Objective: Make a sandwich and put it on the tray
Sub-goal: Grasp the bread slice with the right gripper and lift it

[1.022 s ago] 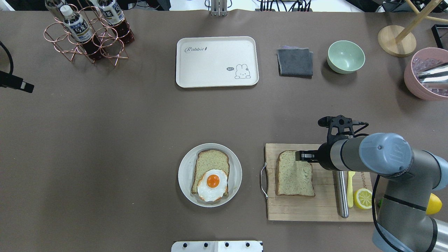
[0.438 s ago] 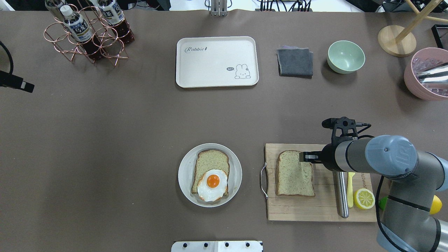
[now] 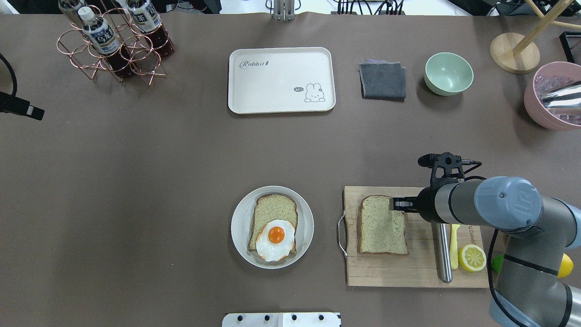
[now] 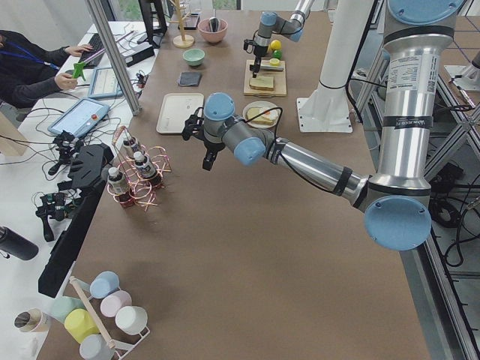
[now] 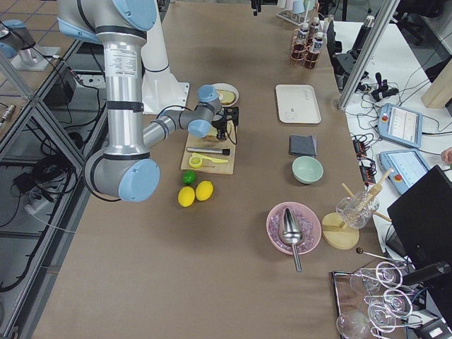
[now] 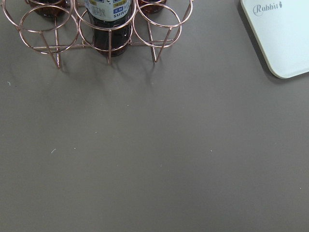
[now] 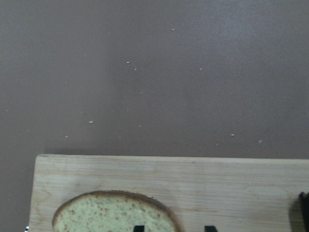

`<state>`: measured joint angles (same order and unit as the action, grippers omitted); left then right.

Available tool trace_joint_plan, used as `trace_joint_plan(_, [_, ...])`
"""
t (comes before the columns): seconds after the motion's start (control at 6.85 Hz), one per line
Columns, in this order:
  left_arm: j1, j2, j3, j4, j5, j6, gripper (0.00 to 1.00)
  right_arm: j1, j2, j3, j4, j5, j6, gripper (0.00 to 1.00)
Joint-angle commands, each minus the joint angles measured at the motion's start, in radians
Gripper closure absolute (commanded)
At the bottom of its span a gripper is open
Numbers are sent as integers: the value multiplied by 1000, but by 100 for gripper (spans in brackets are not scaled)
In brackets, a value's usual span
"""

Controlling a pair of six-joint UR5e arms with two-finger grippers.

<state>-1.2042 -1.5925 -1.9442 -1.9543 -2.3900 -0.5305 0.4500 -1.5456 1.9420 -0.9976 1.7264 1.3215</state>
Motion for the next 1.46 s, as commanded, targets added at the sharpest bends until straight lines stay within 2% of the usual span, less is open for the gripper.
trace_joint_plan(0.0, [0,2,-4,0,0,1,2,-10,-1,-2,-1,-7,1,48])
trace_joint_plan(0.29, [-2,2,-4,0,0,1,2,-22,7,-15,-1,-24,1,50])
trace_joint_plan(0.44, [-2,2,-4,0,0,1,2,-24,8,-14,-1,-27,2,71])
trace_joint_plan(0.58, [-2,2,-4,0,0,1,2,-24,10,-11,-1,-25,1,100])
trace_joint_plan(1.02, [-2,2,-4,0,0,3,2,1,5,27,-3,-4,-2,100])
trace_joint_plan(1.31, [-3,2,-4,0,0,1,2,25,18,61,-3,51,-1,100])
